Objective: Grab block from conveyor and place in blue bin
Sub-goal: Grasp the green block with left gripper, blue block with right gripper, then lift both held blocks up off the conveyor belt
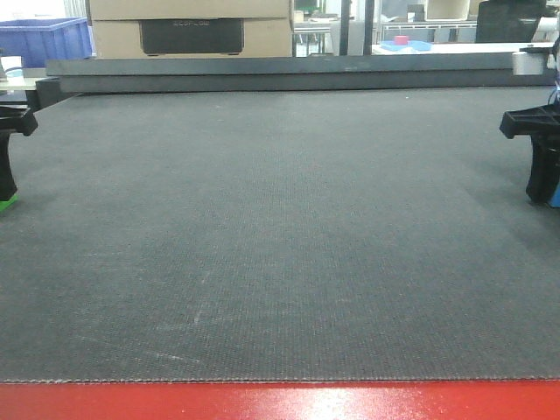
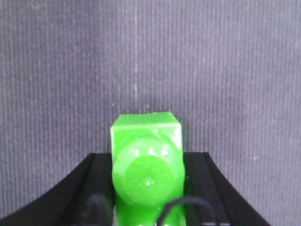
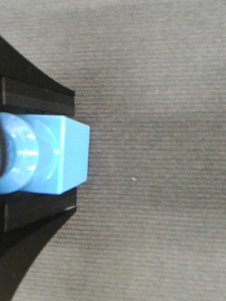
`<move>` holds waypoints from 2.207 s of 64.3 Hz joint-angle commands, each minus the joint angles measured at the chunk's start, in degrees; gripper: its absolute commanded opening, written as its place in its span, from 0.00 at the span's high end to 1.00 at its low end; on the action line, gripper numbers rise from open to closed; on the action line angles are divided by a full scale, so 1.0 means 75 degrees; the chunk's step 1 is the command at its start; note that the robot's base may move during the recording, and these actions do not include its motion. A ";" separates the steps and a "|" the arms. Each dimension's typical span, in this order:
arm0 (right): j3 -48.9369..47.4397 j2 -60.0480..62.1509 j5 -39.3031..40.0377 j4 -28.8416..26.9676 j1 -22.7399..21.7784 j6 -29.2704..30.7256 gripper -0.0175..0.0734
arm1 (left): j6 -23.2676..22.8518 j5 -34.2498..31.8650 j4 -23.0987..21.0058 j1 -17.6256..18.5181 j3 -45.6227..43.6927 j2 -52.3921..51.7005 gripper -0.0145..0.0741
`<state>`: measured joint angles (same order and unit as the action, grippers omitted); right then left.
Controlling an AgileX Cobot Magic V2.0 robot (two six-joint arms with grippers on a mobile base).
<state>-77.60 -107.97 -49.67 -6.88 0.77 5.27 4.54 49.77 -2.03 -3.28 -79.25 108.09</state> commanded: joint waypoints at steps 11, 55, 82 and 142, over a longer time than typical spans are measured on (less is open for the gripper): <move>0.0113 0.1039 -0.0355 0.0050 0.0143 0.0004 0.98 | -0.0032 0.0658 -0.0094 0.0157 0.0070 -0.0840 0.96; 0.3609 0.5971 0.1299 0.0050 0.2226 0.0004 0.98 | -0.0046 -0.0158 -0.0209 0.1107 0.2186 -0.5198 0.96; 0.3363 0.8671 0.1490 0.0050 0.2299 0.0004 0.98 | -0.0030 -0.0158 0.0050 0.1221 0.2186 -0.7682 0.96; 0.1564 0.9137 0.0227 0.0474 0.2299 0.0004 0.98 | -0.0030 -0.0771 -0.0011 0.1221 0.2186 -0.9211 0.96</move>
<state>-65.39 -39.67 -48.58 -4.05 17.94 5.17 4.54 45.02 -1.60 5.55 -62.78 39.27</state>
